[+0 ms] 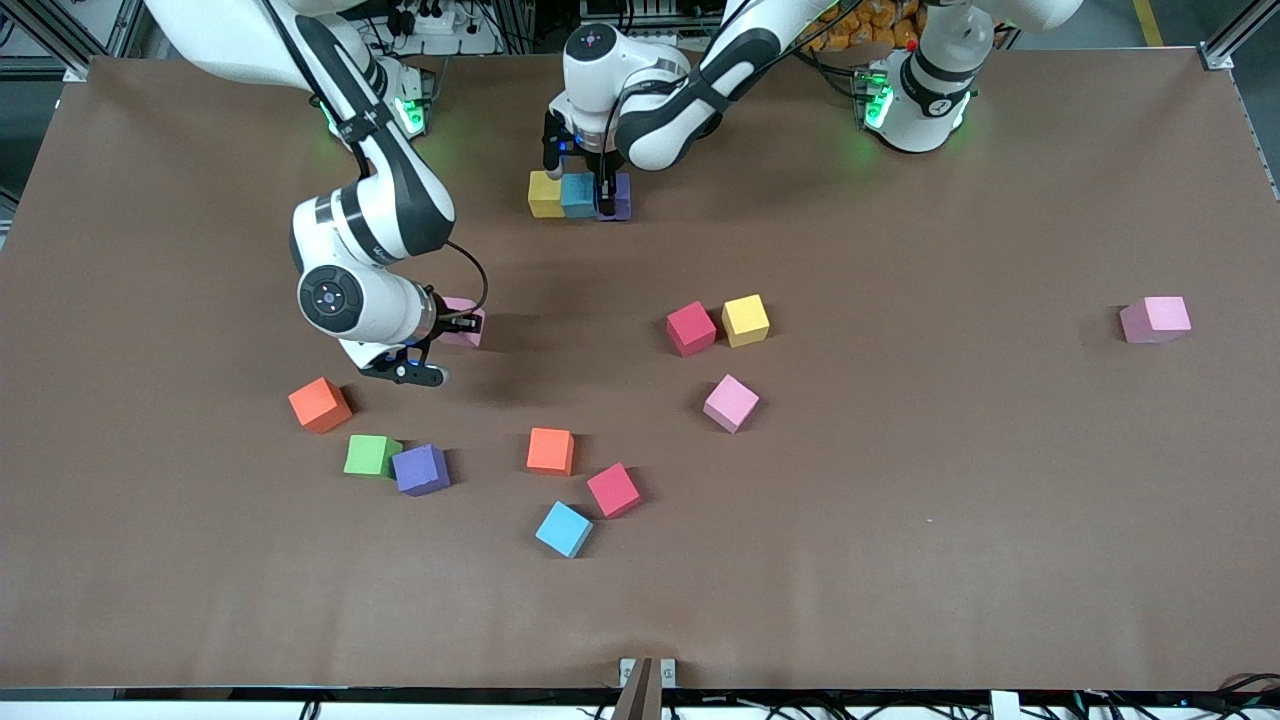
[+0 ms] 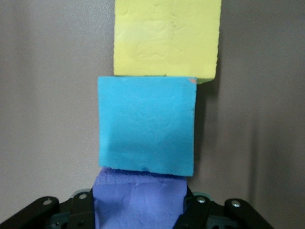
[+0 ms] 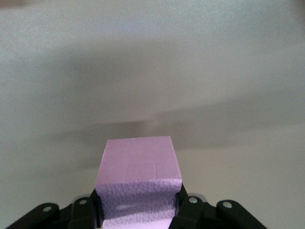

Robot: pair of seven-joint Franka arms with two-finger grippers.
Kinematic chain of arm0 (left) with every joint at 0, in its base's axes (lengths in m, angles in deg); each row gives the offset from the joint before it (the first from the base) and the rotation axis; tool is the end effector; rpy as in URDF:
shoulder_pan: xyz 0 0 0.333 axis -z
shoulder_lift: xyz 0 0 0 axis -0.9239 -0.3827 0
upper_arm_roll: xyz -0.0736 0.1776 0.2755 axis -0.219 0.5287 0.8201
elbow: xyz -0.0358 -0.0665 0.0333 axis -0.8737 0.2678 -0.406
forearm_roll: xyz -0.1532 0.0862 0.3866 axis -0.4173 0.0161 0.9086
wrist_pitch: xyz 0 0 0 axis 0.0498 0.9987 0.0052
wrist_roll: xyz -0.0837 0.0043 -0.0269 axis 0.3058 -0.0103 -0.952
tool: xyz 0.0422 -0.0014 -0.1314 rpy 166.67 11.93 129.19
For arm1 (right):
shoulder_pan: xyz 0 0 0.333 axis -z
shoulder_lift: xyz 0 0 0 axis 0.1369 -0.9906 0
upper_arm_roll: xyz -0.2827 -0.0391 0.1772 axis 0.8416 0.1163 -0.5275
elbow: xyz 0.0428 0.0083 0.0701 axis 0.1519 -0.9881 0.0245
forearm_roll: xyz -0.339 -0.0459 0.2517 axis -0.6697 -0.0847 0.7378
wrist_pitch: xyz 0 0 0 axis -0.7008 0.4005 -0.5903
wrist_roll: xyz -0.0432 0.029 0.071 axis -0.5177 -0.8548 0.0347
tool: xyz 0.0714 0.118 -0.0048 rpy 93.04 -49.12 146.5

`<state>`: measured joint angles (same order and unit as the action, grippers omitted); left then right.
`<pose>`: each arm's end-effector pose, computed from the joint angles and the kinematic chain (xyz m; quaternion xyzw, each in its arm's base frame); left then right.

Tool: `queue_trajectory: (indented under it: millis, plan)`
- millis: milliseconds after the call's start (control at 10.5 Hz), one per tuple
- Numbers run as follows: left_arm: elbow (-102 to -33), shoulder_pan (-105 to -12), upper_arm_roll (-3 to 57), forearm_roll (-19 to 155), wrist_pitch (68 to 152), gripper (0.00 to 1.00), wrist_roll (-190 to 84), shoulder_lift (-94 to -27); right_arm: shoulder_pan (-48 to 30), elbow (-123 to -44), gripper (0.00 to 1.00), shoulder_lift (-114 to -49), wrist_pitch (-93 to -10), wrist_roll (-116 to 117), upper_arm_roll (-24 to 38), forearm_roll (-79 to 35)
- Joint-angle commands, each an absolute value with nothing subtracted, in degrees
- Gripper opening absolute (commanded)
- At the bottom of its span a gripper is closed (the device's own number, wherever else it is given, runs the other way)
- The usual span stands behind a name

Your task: Form number 2 with 11 blocks

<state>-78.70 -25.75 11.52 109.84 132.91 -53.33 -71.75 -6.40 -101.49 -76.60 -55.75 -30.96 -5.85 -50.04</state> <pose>0.1771 -0.6248 0.1573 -0.7160 0.6979 -0.0154 0.0021 0.5357 0.2270 0.2310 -0.9828 0.0864 0.1620 0.0177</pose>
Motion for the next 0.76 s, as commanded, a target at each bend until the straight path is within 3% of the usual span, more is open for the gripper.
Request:
queue_trajectory:
  millis: [0,95,666]
  plan:
    - [-78.07,-26.45,10.3,112.34,133.14,0.39,-55.56,-72.44,-6.9,-100.21,0.0,-77.33,-55.06,-31.18,-5.55,-49.14]
    - [-78.07,-26.45,10.3,112.51,133.14,0.99,-55.56,-72.44,-6.9,-100.21,0.0,-77.33,-55.06,-31.18,-5.55,-49.14]
    - [-77.9,-26.45,10.12,113.92,133.14,1.0,-55.56,-72.79,-6.9,-100.21,0.0,-77.33,-55.14,-31.27,-5.55,-49.14]
